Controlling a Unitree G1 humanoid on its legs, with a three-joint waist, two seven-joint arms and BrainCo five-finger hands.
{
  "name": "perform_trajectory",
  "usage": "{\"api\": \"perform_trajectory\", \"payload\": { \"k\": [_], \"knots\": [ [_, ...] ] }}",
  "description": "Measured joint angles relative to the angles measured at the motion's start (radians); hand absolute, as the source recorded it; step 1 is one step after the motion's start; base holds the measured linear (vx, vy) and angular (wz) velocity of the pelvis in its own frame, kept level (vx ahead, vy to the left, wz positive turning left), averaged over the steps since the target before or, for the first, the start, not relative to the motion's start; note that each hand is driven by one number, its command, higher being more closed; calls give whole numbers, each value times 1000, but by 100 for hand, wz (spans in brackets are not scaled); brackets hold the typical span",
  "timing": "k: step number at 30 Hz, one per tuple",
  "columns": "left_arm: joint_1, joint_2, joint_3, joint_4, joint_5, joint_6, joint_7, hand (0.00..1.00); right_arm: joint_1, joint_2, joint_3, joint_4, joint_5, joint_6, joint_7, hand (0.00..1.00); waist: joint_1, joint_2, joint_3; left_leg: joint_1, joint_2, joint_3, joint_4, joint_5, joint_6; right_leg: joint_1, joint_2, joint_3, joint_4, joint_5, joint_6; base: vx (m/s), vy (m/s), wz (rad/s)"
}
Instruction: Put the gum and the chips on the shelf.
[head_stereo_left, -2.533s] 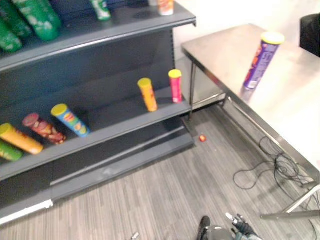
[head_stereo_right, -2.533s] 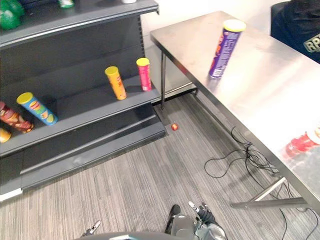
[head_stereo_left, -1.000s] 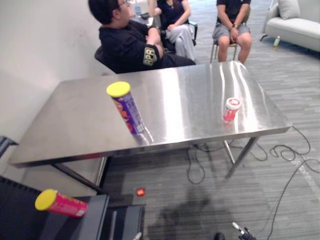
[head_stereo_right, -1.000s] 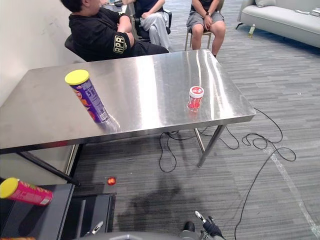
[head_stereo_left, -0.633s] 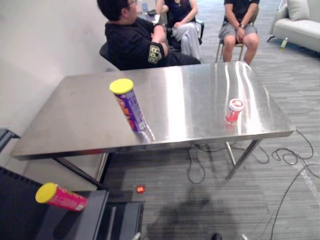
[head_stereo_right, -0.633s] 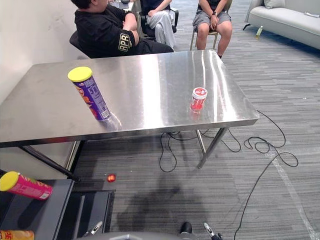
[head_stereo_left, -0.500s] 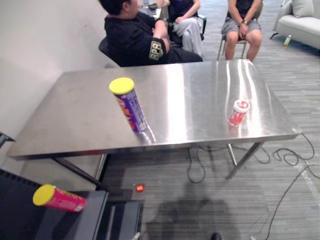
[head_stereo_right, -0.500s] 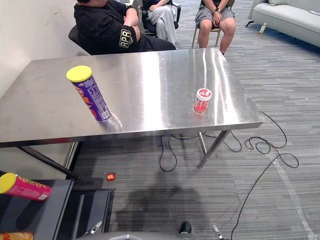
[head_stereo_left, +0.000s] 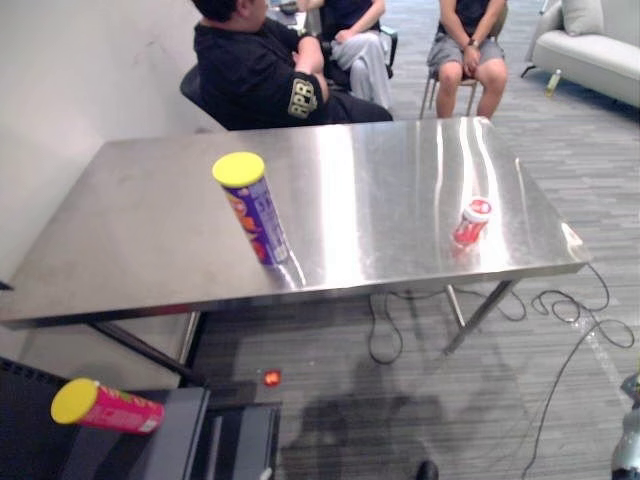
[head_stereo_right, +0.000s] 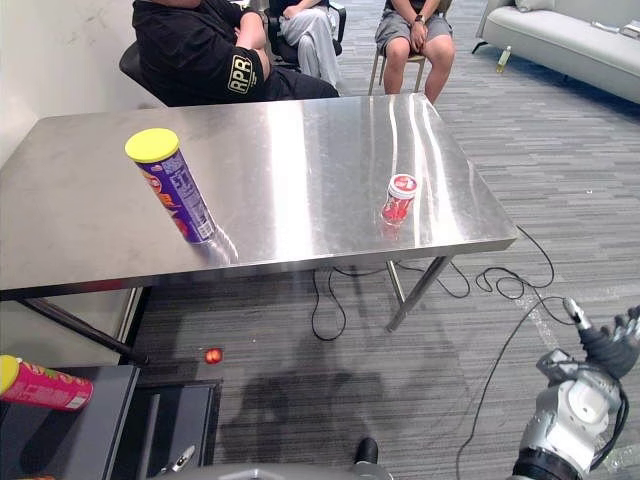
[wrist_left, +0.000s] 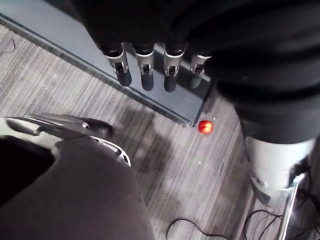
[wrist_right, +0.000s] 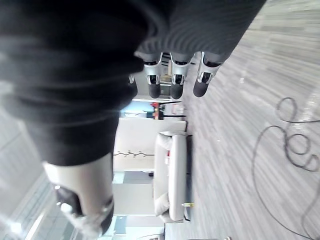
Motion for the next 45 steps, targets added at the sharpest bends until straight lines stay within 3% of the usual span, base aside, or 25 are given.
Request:
{"api": "perform_trajectory", "payload": {
  "k": [7, 20, 39, 45],
  "knots": [
    [19, -1, -1, -34, 1, 2, 0, 0, 6, 39, 64, -204, -139, 0, -8, 0, 0, -8, -8, -10, -3, -18, 1, 0, 0, -2, -6, -12, 1, 0, 1, -12, 0, 6],
    [31, -3, 1, -53, 10, 21, -2, 0, 29, 50, 208, -322, -144, -1, 76, 0, 6, -11, -14, -15, -2, -52, 13, 0, 0, 17, -9, -43, 2, 0, 1, -11, -7, 7],
    [42, 4, -9, -47, 12, 30, 0, 0, -149, 28, 279, -68, -99, 8, 57, 0, 36, -20, -8, -52, -25, -104, 21, 17, 19, -4, -30, -72, 35, -1, 0, -24, 9, 7],
    [37, 3, -10, -48, 12, 33, 1, 0, -225, 27, 301, 0, -84, 10, 40, 0, 53, -21, 21, -66, -30, -118, 31, 18, 21, -5, -35, -82, 36, -1, -1, -17, 1, 7]
  ]
}}
